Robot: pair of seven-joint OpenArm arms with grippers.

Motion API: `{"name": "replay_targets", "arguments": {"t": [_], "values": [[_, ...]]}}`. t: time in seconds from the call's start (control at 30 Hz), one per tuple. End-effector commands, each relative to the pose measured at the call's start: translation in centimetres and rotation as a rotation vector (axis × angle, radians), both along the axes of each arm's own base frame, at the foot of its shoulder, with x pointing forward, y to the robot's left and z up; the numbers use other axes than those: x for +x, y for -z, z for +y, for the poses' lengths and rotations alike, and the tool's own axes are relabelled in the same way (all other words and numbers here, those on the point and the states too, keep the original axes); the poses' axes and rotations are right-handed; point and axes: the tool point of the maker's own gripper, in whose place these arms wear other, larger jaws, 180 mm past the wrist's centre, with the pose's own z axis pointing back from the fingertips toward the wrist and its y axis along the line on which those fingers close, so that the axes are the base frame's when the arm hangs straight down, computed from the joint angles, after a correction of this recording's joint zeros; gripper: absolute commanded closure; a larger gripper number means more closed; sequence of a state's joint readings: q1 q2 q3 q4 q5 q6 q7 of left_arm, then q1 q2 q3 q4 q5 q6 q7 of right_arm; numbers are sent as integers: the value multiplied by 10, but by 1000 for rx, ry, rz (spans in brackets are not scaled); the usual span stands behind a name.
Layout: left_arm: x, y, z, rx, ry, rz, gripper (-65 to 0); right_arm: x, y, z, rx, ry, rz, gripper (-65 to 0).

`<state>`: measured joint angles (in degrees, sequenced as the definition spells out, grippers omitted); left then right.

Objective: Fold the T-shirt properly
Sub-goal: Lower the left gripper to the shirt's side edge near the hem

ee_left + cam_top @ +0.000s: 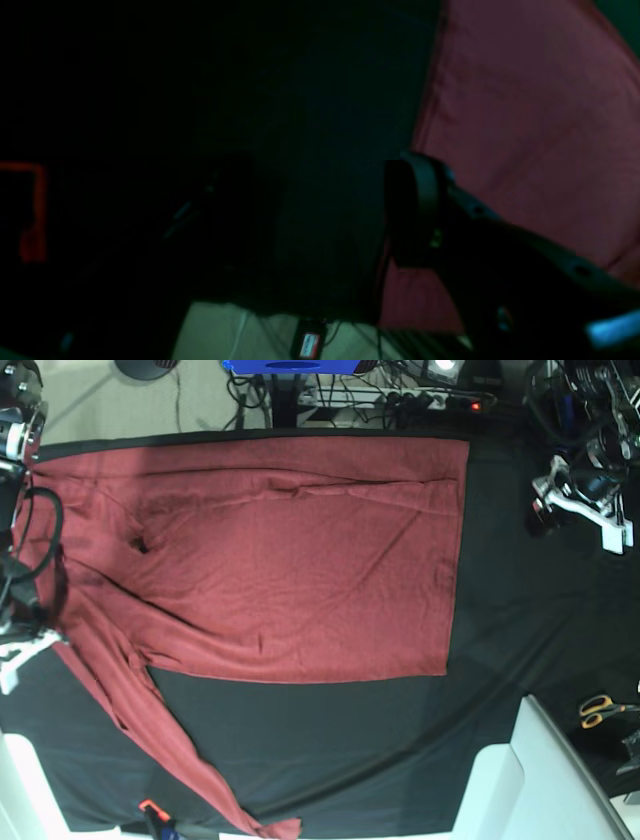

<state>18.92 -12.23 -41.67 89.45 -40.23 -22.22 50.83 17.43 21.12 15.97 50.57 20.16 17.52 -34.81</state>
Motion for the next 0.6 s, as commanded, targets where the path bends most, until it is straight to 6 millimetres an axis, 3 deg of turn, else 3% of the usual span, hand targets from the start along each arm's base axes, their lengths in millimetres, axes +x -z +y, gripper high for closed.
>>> {"name": "replay_targets", "arguments": {"t": [0.0, 0.13, 0.37, 0.57], "values": [[14, -10, 6, 0, -19, -46, -392, 15, -21, -9, -19, 1, -58, 0], [40, 3, 2, -59, -24, -46, -392, 16, -22, -9, -20, 0, -59, 0], [89, 33, -44, -163, 94, 11, -397, 16, -22, -9, -20, 0, -59, 0], [115, 50, -62, -234, 76, 7, -392, 16, -22, -10, -21, 0, -61, 0]]}}
